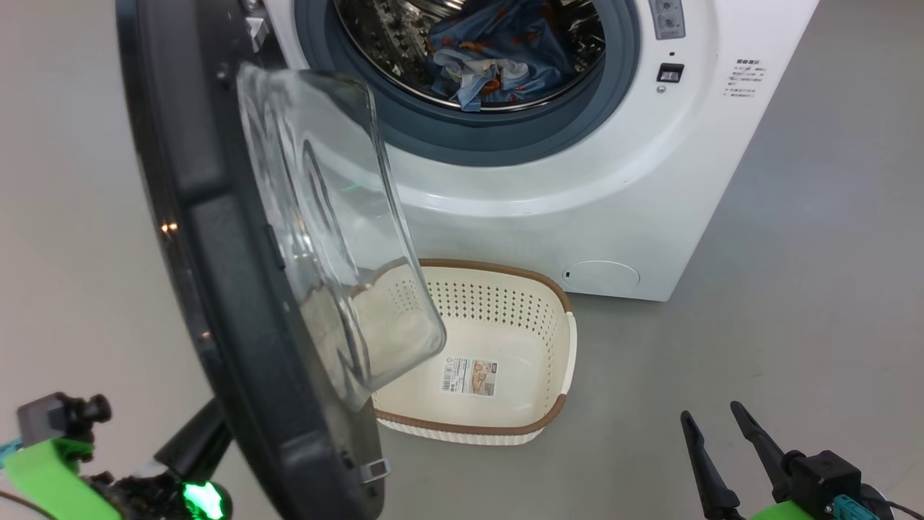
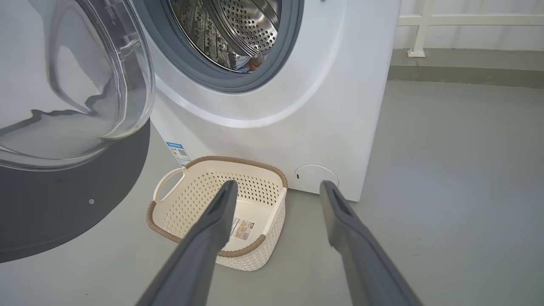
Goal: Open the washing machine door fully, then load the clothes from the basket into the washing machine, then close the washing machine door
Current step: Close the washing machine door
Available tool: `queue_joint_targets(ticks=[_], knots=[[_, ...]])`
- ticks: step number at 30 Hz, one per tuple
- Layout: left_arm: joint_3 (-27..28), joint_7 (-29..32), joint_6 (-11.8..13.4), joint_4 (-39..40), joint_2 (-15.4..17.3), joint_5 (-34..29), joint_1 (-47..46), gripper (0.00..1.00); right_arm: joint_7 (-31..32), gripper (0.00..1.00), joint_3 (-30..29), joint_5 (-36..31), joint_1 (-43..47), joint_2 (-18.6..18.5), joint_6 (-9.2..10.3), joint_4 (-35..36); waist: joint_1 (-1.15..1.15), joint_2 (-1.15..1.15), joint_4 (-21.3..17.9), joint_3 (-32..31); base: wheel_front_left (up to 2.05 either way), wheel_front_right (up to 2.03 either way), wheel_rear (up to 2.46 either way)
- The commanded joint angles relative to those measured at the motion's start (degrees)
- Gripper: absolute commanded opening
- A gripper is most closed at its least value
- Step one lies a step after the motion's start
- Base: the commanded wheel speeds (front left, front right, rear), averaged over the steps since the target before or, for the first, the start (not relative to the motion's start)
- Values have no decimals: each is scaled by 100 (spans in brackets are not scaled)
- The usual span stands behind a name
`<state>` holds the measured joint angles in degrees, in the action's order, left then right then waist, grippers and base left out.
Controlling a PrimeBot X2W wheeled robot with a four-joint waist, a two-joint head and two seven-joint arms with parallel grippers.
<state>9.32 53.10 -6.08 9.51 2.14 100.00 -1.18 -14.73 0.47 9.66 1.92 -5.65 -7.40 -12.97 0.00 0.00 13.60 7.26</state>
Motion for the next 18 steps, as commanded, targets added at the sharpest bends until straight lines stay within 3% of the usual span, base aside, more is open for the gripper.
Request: queue_joint_targets(ticks=[1,18], knots=[[25,6,-80,176,75,31,-132,0,-27,100,102,-60,-220,-26,-9,130,0,0,-22,-6,0,0,0],[-943,-853,-139,-582,75,-80,-987,0,-27,100,158,-38,-160,-38,-9,104,0,0,-434,-218,0,0,0]])
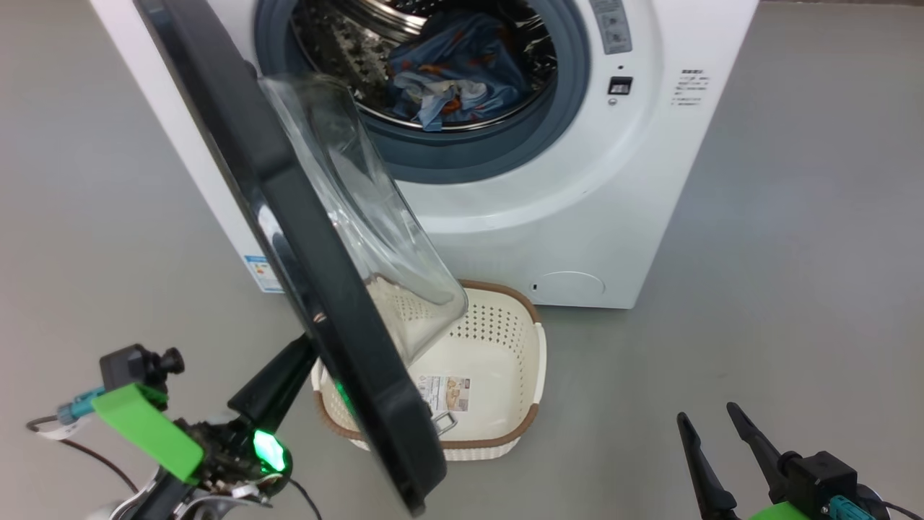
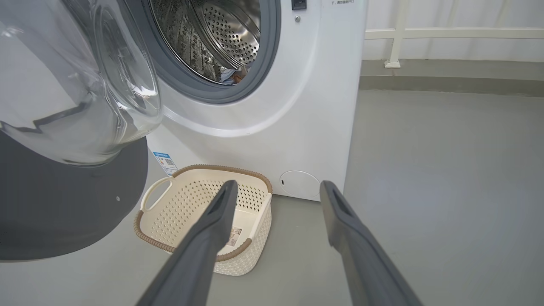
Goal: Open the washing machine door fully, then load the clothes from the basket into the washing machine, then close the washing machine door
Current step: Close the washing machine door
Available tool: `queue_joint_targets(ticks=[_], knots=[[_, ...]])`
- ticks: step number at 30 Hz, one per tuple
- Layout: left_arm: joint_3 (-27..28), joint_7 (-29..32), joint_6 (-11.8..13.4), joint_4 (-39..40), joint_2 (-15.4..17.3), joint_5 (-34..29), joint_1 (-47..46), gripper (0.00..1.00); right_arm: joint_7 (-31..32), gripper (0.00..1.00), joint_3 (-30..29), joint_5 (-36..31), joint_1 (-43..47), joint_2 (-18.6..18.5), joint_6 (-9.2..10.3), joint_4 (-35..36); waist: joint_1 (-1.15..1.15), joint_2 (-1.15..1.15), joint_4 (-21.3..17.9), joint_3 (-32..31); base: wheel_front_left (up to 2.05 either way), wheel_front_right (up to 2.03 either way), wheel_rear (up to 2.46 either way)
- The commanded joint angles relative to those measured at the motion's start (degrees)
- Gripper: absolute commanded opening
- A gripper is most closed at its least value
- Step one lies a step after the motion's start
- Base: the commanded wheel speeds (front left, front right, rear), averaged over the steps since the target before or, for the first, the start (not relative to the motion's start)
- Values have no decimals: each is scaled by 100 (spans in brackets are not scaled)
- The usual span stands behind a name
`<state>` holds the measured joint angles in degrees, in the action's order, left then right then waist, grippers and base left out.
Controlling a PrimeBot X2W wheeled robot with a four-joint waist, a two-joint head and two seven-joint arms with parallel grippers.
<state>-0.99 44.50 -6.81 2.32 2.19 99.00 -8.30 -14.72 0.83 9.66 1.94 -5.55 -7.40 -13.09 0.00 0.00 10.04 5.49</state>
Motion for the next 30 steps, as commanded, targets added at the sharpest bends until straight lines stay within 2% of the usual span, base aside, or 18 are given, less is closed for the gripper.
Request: queue_joint_targets(ticks=[1,15,30], knots=[[43,-52,-66,75,69,24,-334,0,-28,100,127,-36,-157,-52,-9,115,0,0,-123,-52,0,0,0],[-377,-779,-67,-527,69,121,-948,0,-28,100,177,-16,-94,-84,-9,113,0,0,-862,-178,0,0,0],[-795,-1516,-68,-1362,69,99,-1873,0,-28,100,259,-4,-138,-83,-9,84,0,0,-1317,-167,0,0,0]])
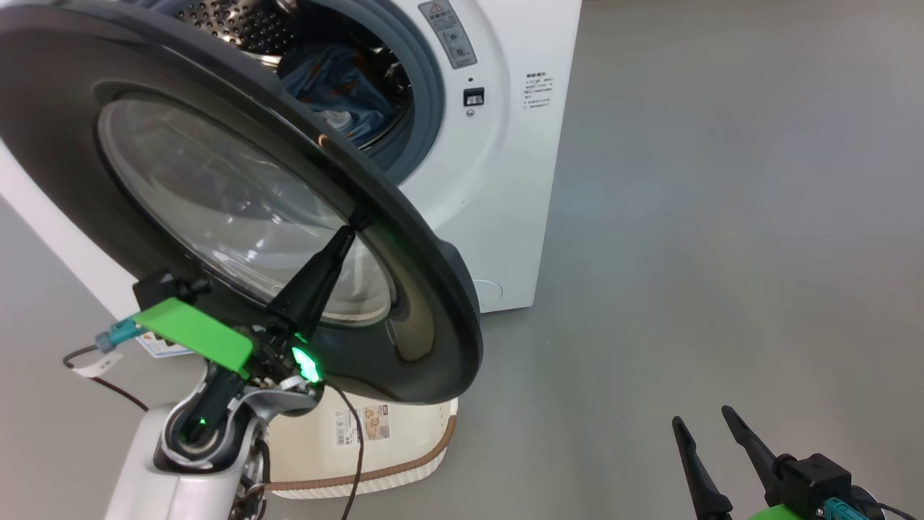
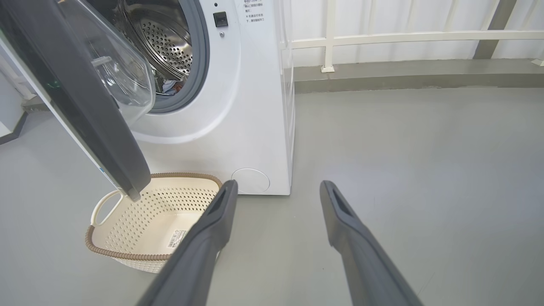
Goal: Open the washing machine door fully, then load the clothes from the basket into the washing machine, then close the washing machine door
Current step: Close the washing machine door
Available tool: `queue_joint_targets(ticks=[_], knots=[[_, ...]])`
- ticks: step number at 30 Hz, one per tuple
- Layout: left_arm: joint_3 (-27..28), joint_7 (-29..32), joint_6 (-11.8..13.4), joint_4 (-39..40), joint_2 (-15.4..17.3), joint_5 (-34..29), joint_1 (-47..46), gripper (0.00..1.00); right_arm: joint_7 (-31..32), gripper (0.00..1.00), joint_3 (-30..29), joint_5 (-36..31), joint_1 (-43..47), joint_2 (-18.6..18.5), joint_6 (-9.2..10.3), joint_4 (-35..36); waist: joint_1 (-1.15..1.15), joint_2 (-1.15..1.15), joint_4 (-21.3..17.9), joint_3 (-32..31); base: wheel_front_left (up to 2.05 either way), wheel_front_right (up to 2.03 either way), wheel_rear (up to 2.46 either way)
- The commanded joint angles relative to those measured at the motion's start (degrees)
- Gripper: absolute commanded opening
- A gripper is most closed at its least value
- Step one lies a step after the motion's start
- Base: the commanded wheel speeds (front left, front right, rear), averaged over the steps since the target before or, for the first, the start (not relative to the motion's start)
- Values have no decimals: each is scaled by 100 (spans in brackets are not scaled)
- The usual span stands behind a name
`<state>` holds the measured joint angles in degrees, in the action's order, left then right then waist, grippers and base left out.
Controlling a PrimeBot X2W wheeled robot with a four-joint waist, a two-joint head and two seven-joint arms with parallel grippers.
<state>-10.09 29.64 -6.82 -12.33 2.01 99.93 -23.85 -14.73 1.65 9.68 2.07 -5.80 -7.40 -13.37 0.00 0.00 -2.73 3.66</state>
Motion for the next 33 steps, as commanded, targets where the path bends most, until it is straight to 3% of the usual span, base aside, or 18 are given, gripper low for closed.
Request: queue_joint_targets(ticks=[1,11,19,20,21,22,29,33], knots=[[86,-60,-67,45,87,11,-359,0,-27,100,180,-4,-164,-54,-9,107,0,0,-58,22,0,0,0],[-96,-383,-67,-148,87,-6,-469,0,-27,100,154,-6,-167,-14,-9,101,0,0,-64,4,0,0,0],[-139,-1001,-67,-187,112,-1010,-68,1,-27,100,68,-4,-116,-18,-9,114,0,0,75,-50,0,0,0],[-194,-1114,-67,-173,169,-1206,-8,33,-27,100,56,-9,-115,-14,-9,117,0,0,97,-52,0,0,0],[-282,-1249,-67,-121,244,-1445,48,48,-27,100,49,-13,-117,-10,-9,121,0,0,119,-47,0,0,0],[-362,-1418,-67,-80,305,-1663,113,97,-27,100,38,-13,-119,-6,-9,128,0,0,147,-42,0,0,0],[-880,-2447,-67,-20,655,-2540,601,100,-27,100,51,-29,-143,4,-9,140,0,0,270,-42,0,0,0],[-1280,-3334,-67,-237,927,-3244,840,100,-27,100,35,-38,-137,9,-9,159,0,0,391,-63,0,0,0]])
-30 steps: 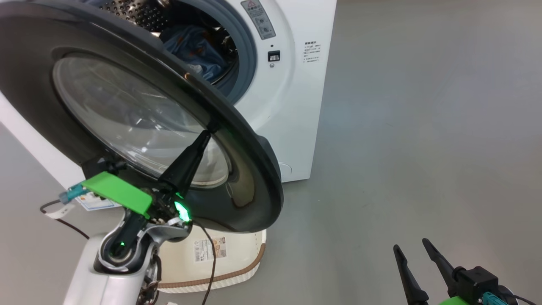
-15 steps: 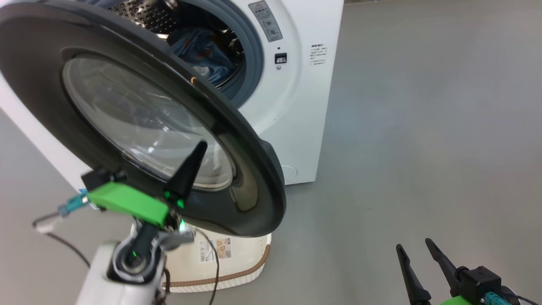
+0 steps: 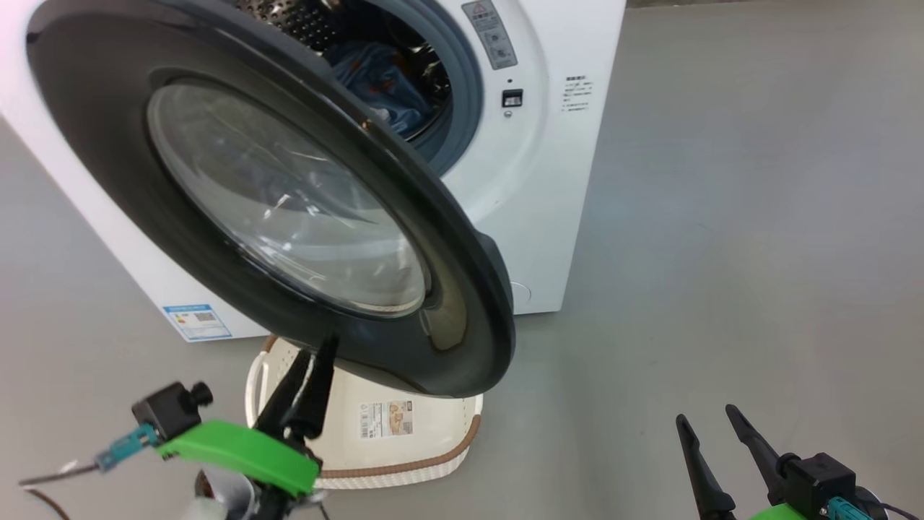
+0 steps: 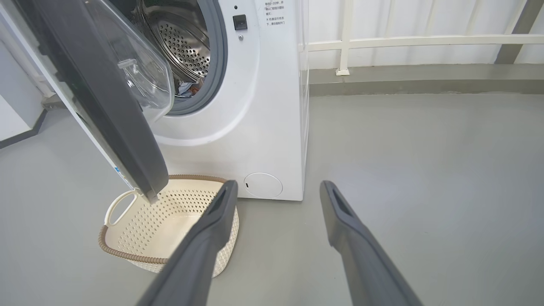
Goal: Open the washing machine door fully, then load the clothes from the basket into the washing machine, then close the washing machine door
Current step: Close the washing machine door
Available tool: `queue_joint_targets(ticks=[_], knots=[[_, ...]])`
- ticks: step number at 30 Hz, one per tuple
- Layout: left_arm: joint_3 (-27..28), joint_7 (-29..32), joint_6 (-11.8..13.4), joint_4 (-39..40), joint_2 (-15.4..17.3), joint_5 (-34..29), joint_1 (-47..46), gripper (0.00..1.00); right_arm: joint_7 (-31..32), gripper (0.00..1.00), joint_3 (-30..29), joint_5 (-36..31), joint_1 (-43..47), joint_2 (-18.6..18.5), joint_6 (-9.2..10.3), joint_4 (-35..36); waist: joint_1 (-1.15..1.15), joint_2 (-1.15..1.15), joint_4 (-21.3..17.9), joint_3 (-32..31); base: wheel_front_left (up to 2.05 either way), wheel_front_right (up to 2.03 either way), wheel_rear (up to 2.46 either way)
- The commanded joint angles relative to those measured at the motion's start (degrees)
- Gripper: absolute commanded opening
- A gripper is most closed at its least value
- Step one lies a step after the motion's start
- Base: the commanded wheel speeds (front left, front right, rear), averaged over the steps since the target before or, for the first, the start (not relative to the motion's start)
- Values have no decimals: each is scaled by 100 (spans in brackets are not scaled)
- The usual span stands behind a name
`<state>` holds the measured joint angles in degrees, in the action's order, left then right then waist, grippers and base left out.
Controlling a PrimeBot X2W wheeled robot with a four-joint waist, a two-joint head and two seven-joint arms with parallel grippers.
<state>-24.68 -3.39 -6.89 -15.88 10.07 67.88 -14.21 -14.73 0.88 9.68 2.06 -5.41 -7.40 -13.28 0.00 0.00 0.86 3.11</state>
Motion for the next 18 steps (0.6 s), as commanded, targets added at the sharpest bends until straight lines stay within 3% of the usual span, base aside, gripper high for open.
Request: queue_joint_targets(ticks=[1,5,9,16,17,18], knots=[[97,-207,-59,57,179,-183,-93,100,-27,100,123,-40,-136,-31,-9,150,0,0,55,-14,0,0,0],[-67,-870,-59,-364,377,-836,13,100,-27,100,136,-49,-132,-28,-9,137,0,0,138,-89,0,0,0],[-6,-1131,87,-718,432,-1611,170,100,-27,100,192,-49,-132,-53,-9,124,0,0,189,-171,0,0,0],[1111,-1159,193,-593,76,-2968,751,99,-27,100,248,-47,-140,-69,-9,131,0,0,272,-247,0,0,0],[1306,-1159,192,-548,-25,-3127,846,87,-27,100,256,-46,-141,-80,-9,128,0,0,283,-257,0,0,0],[1306,-1159,192,-548,-25,-3127,846,87,-27,100,256,-46,-141,-80,-9,128,0,0,283,-257,0,0,0]])
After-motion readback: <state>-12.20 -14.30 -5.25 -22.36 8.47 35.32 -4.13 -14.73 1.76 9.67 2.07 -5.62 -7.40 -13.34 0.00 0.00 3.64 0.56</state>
